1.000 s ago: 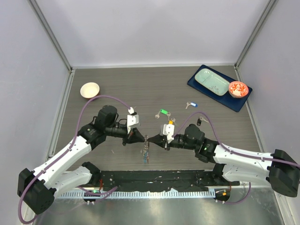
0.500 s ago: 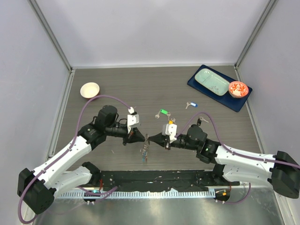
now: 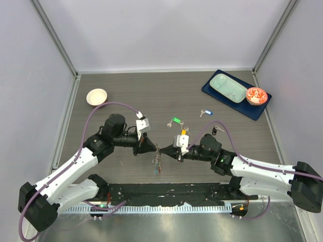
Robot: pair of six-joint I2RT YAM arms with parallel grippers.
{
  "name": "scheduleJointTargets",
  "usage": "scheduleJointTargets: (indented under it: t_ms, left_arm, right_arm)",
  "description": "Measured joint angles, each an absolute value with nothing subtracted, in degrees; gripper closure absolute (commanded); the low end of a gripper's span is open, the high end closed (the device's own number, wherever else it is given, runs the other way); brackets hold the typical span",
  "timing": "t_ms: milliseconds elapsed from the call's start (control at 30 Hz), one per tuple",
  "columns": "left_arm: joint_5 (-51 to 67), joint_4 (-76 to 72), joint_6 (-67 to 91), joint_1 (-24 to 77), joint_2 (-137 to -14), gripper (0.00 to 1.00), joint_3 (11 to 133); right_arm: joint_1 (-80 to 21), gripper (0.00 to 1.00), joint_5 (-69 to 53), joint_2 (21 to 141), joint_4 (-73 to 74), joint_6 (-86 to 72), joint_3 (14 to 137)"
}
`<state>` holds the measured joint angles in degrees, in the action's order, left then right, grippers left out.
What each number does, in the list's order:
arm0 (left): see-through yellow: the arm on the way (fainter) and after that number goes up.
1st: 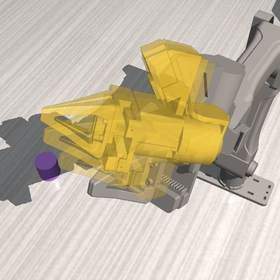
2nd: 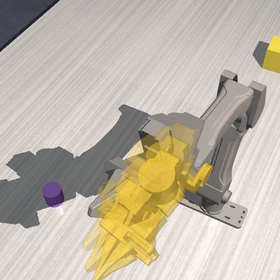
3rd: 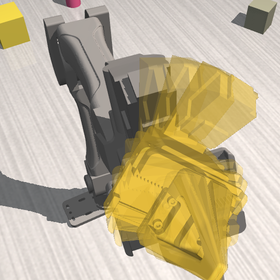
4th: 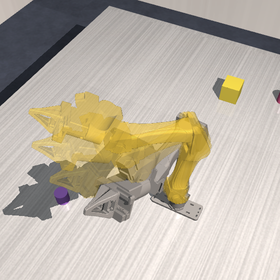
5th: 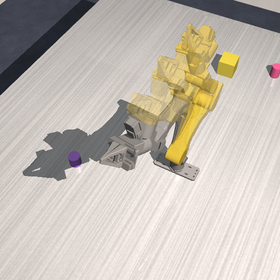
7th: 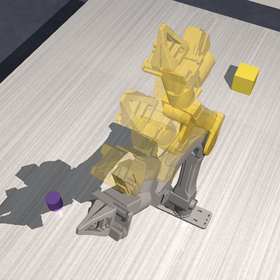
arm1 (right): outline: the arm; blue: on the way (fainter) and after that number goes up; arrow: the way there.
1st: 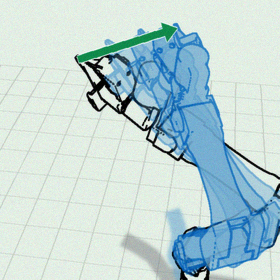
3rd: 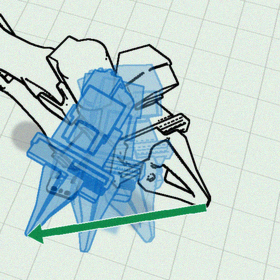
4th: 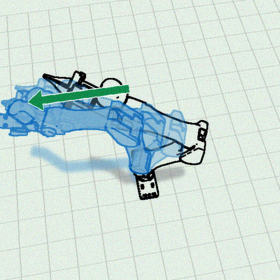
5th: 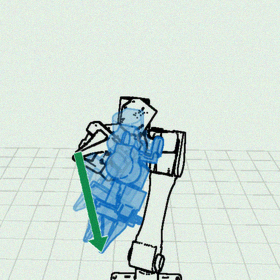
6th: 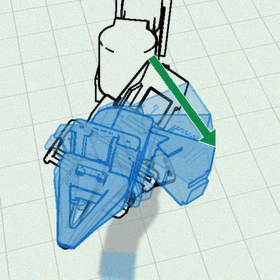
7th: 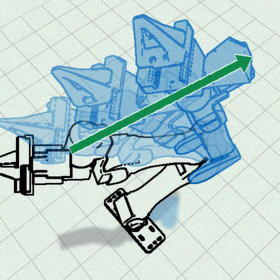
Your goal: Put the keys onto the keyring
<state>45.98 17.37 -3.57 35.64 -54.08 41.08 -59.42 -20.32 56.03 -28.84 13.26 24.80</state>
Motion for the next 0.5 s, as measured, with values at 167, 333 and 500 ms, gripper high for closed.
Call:
scheduleJointTargets:
  t_ms: [167, 333, 500]
  left_arm:
    - [43.2, 11.2, 3.9, 35.7, -49.5, 1.0, 36.3]
    - [39.9, 2.4, 11.4, 35.9, -43.3, 1.0, 29.7]
    - [36.1, -7.4, 18.1, 36.0, -39.0, 1.0, 23.7]
  right_arm:
    - [-59.4, 0.99, -19.9, 56.0, -28.7, 13.4, 24.8]
    - [-59.4, 0.99, -19.8, 56.0, -29.5, 13.3, 24.8]
    - [-59.4, 0.99, -20.0, 57.1, -31.4, 13.0, 24.8]
